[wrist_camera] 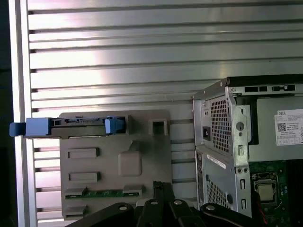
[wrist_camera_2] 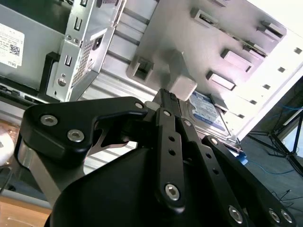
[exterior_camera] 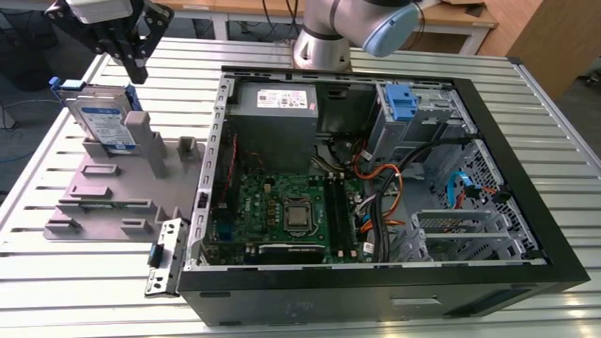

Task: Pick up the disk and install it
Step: 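Reach for the disk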

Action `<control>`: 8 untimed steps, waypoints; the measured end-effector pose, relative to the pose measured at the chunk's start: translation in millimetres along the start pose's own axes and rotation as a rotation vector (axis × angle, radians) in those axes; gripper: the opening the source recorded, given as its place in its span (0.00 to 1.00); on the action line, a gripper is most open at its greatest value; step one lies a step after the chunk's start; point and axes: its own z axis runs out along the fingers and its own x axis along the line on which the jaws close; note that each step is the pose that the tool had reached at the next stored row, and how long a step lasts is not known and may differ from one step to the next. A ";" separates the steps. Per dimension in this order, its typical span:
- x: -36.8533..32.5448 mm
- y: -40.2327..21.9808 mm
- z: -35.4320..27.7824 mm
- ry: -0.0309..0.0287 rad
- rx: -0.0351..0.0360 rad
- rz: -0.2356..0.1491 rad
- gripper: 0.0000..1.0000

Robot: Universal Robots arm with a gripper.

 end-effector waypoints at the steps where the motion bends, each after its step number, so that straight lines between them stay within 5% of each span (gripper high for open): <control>1: 1.4 -0.1 0.0 -0.0001 0.0000 0.000 0.11; 8: 12.3 -0.9 0.0 0.0000 0.0000 0.000 0.11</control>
